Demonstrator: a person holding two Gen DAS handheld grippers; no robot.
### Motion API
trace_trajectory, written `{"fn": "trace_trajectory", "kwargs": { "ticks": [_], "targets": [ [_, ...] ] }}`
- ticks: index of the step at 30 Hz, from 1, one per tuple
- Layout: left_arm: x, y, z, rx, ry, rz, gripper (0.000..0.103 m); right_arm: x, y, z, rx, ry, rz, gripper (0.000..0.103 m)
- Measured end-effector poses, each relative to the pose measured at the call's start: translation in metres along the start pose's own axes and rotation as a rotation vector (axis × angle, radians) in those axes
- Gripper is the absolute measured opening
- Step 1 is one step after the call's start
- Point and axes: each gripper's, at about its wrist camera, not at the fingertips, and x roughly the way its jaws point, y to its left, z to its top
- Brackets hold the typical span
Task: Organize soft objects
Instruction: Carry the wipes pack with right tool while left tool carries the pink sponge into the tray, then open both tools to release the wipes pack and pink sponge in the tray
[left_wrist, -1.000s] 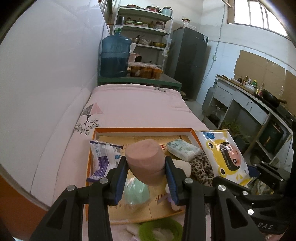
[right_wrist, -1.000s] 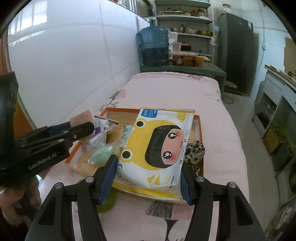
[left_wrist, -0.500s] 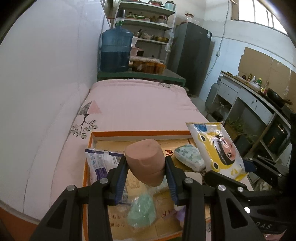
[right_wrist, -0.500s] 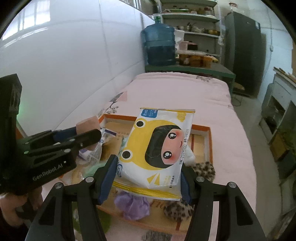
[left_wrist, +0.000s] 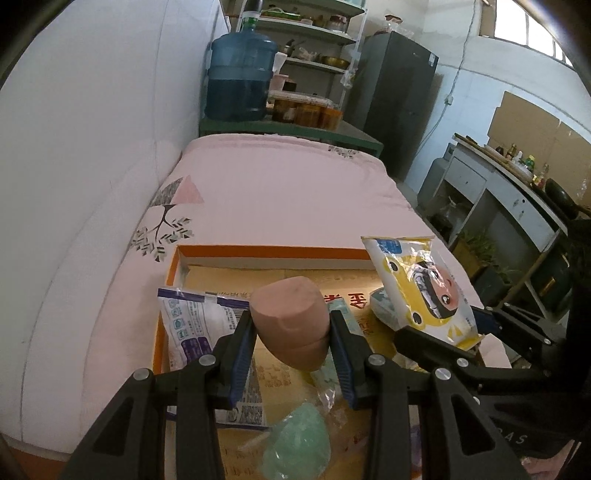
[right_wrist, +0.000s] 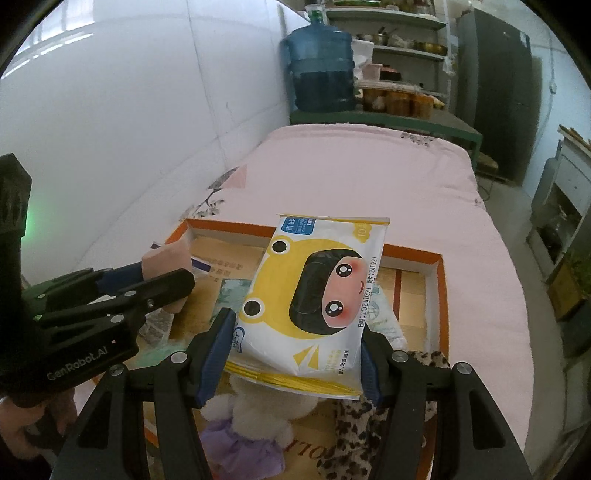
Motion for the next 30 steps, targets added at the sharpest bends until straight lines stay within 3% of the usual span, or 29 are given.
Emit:
{"fn": "trace_trajectory", "kwargs": {
  "ticks": [19,24,30],
  "targets": [
    [0.032,0.009,-0.01,-0.033,0.065,-0.042,0.041,0.018,-0.007,-0.009,0.019,0.017,0.042,0.065],
    [0.026,0.01,-0.011,-0.047,0.05,-0.078,0.052,0.009,-0.006,-0.013,0.015,-0.02,0.036,0.07],
    [0.016,0.006,-0.011,-0.033,0.028,-0.065,0.059,-0.006,-0.006,-0.018,0.025,-0.047,0.026,0.071]
  ]
}}
